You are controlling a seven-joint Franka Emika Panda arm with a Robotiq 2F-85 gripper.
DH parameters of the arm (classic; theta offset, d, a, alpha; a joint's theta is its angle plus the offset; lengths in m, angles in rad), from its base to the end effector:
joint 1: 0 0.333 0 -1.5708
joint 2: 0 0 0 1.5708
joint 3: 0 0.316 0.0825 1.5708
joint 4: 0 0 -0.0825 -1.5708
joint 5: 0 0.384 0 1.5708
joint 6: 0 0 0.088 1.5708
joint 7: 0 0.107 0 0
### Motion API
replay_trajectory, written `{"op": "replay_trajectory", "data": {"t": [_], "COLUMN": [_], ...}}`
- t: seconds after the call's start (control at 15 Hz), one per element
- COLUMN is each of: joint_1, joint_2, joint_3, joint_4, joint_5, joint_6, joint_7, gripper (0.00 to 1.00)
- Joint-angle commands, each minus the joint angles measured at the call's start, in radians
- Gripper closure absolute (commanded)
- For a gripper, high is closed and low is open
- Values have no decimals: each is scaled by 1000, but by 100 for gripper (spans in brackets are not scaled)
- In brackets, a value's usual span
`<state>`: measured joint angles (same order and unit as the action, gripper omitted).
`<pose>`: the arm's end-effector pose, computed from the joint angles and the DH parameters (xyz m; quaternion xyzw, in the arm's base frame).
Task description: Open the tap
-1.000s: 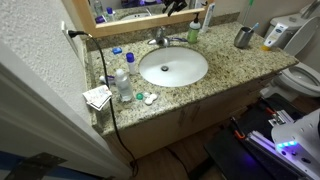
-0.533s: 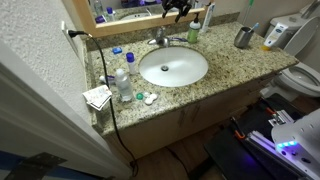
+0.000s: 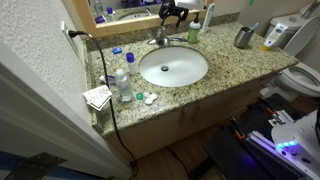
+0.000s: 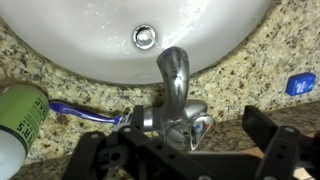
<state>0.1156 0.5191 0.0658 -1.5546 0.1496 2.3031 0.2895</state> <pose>0.7038 0.1247 0.3704 -0.9852 0.1028 -0.0932 0.1011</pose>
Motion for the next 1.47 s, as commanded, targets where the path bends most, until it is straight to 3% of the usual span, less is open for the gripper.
{"op": "replay_trajectory", "data": {"t": [0.0,0.4,0.53,1.2,1.27,1.33,1.4], "joint_1": [41,62,64,44,41,40,39], "joint_2": [70,165,187,177,178,180,179], "joint_3": [-40,-53,-56,-28,-24,-23,-24], "joint_4": [102,229,259,292,290,290,290], "joint_5": [-69,-109,-115,-74,-69,-64,-61], "joint_6": [-31,-78,-94,-214,-218,-228,-238], "joint_7": [57,71,71,46,36,41,45], "gripper": [0,0,26,96,82,93,68]}}
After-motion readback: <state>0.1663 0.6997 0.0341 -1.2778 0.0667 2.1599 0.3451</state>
